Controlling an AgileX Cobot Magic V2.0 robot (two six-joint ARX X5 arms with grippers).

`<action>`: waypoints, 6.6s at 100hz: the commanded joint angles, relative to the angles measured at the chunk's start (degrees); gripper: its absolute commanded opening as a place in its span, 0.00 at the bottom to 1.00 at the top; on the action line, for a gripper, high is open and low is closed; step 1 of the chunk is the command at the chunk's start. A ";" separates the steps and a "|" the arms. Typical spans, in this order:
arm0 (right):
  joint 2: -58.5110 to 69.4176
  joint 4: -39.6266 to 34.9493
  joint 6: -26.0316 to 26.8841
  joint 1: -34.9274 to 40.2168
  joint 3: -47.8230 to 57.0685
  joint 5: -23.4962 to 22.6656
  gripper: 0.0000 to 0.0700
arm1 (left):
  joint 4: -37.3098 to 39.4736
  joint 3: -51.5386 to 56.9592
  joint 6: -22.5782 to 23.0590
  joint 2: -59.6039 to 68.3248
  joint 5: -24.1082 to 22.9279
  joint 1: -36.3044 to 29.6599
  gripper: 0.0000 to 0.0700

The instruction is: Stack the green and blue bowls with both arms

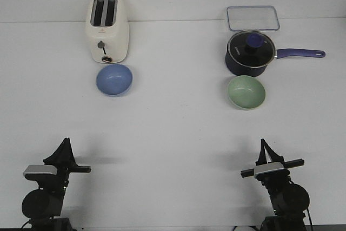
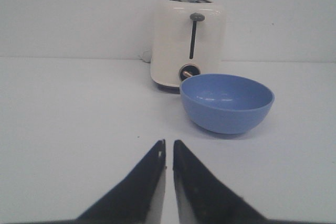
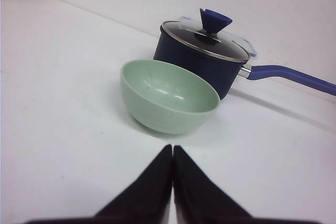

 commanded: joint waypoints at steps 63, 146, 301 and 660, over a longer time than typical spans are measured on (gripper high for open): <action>-0.04 0.74 -0.02 -0.04 -0.13 0.02 0.00 | 0.68 -1.14 0.87 -0.09 0.17 0.09 0.02; 10.08 -8.79 38.95 -0.28 12.37 3.06 0.00 | 0.66 -1.14 0.87 -0.09 0.20 0.09 0.02; 83.71 -19.85 28.96 -10.19 65.55 -12.76 0.00 | 0.68 -1.14 0.87 -0.09 0.17 0.09 0.02; 35.19 -10.86 35.98 22.21 22.56 5.40 0.40 | -20.81 70.36 -13.70 91.36 19.34 -4.85 0.02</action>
